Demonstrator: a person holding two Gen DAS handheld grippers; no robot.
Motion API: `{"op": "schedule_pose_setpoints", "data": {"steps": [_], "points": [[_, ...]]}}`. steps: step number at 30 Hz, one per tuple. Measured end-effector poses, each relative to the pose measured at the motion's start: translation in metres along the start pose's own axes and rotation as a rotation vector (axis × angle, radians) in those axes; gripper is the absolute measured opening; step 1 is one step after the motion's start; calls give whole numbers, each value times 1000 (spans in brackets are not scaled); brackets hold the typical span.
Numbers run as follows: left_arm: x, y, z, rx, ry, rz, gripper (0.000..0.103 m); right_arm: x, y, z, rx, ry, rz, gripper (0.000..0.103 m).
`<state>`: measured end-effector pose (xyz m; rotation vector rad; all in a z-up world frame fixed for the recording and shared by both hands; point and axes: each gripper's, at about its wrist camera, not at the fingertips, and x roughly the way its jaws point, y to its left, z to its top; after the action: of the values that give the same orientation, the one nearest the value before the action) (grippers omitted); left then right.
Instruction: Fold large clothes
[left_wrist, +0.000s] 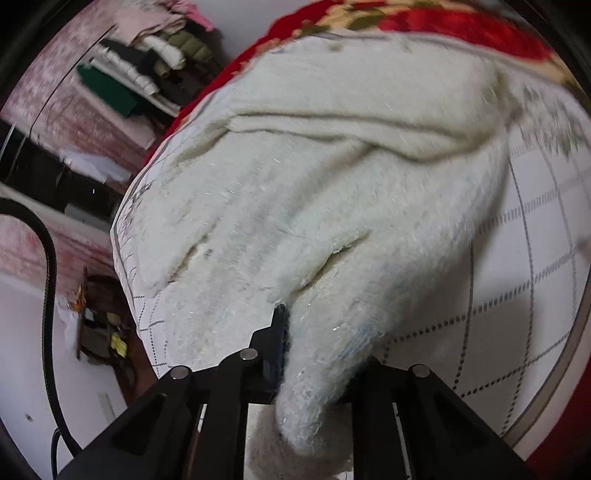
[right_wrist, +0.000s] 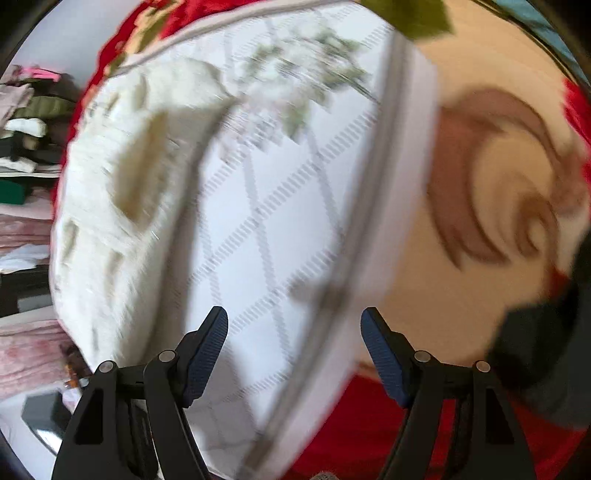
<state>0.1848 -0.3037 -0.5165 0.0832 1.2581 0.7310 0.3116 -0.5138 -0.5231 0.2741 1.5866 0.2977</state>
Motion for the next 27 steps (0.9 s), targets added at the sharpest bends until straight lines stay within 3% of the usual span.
{"op": "schedule_pose_setpoints", "data": {"steps": [5,7,9,16,17,19,21,27], "points": [[-6,35,21,-154,29,-18,10,-3,32,34,-22,-21,132,76],[-1,47,30,-214,70,-41,10,-1,44,44,-1,-17,220,89],[5,54,38,-255,98,-58,10,7,53,57,32,-12,307,95],[16,63,47,-314,137,-110,10,93,85,88,219,143,525,94],[18,65,47,-318,141,-120,10,110,88,92,262,175,554,92],[21,71,49,-326,151,-141,10,128,95,96,316,183,580,40],[21,77,51,-316,158,-181,10,127,109,99,318,145,544,31],[23,125,74,-222,169,-353,10,54,180,106,202,5,453,28]]}}
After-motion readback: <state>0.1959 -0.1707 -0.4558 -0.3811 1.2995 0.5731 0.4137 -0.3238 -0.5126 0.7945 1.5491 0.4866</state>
